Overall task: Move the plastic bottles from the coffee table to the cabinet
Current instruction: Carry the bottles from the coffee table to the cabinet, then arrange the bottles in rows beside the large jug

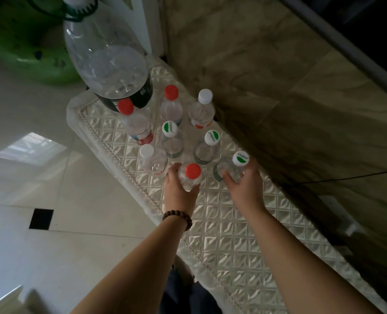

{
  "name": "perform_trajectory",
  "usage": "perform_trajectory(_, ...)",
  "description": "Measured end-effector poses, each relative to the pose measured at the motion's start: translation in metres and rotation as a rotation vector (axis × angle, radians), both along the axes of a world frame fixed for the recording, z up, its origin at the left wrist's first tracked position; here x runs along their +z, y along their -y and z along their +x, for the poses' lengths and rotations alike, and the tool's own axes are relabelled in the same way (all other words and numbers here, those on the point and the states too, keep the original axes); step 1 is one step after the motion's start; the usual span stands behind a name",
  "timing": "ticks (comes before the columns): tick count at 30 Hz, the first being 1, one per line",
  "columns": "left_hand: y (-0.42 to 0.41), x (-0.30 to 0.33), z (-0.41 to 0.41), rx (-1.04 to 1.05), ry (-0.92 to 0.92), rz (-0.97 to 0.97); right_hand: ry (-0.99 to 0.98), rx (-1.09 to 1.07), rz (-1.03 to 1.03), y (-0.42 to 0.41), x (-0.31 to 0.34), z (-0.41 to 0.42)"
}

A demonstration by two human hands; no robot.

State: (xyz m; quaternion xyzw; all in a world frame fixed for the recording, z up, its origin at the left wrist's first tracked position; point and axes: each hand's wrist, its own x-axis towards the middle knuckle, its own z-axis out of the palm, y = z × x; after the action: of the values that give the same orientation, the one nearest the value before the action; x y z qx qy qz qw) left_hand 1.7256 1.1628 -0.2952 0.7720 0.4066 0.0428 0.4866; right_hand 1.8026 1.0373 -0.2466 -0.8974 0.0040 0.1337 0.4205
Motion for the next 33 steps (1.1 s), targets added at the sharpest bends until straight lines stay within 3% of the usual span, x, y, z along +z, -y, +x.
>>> perform_trajectory(9, 0.002, 0.005, 0.0, -0.007, -0.041, -0.019, -0.047, -0.008, -0.022, 0.005, 0.004, 0.006)
perform_trajectory(16, 0.013, 0.047, -0.022, -0.022, -0.13, -0.035, -0.108, 0.014, -0.011, 0.016, 0.033, -0.005)
perform_trajectory(26, -0.01, 0.143, -0.07, 0.068, -0.064, 0.104, 0.018, 0.157, -0.059, 0.019, 0.125, -0.029)
perform_trajectory(33, -0.058, 0.174, -0.062, 0.126, -0.004, 0.167, 0.136, 0.295, -0.06, -0.02, 0.158, -0.017)
